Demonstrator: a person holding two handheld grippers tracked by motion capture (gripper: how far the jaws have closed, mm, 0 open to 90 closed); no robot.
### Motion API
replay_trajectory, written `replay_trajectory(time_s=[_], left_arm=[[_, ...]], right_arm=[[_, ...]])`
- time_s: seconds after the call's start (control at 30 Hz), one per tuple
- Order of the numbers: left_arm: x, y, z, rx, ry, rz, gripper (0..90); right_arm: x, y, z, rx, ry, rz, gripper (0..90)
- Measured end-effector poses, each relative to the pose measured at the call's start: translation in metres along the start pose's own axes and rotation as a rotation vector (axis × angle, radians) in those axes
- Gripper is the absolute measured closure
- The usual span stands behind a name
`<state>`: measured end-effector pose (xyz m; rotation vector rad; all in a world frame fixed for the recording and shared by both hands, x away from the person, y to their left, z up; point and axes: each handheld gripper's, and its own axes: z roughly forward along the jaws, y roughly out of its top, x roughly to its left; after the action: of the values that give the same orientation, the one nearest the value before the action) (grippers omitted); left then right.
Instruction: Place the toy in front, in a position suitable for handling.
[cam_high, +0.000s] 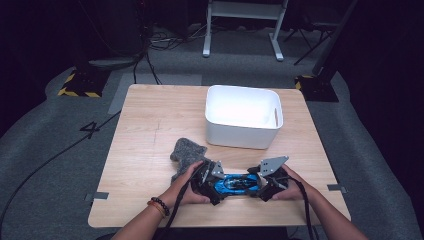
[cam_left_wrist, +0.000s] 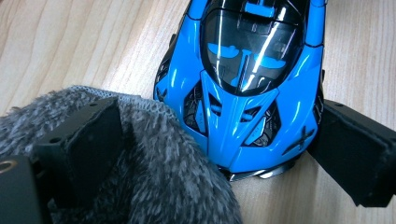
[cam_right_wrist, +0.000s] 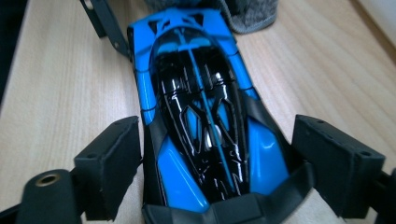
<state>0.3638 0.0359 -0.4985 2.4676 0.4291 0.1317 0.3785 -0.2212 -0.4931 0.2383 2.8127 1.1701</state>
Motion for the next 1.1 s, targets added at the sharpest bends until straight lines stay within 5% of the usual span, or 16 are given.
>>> replay_trajectory(time_s=[0.17,0.3,0.47,0.63,0.87,1.1], left_arm=[[-0.001,-0.003,-0.008,-0.011,-0.017,-0.012,17.5],[-0.003,-0.008,-0.027,-0.043,0.008,-0.021,16.0],[0.004,-0.022,-0.058,-0.109,0.103,-0.082,16.5],[0.025,-0.036,-0.071,-0.141,0.182,-0.164,16.0],[0.047,-0.051,-0.063,-0.071,0.219,-0.219,16.2],[0.060,-0.057,-0.050,-0.001,0.203,-0.260,17.8]], right_arm=[[0.001,-0.008,-0.001,0.006,-0.013,0.005,18.9],[0.002,-0.012,-0.004,0.014,-0.026,0.009,19.0],[0.005,-0.014,-0.008,0.033,-0.038,-0.001,19.7],[0.005,-0.018,-0.011,0.026,-0.040,0.009,22.0],[0.008,-0.022,-0.015,0.020,-0.054,0.023,22.4],[0.009,-0.024,-0.016,0.012,-0.066,0.033,22.5]])
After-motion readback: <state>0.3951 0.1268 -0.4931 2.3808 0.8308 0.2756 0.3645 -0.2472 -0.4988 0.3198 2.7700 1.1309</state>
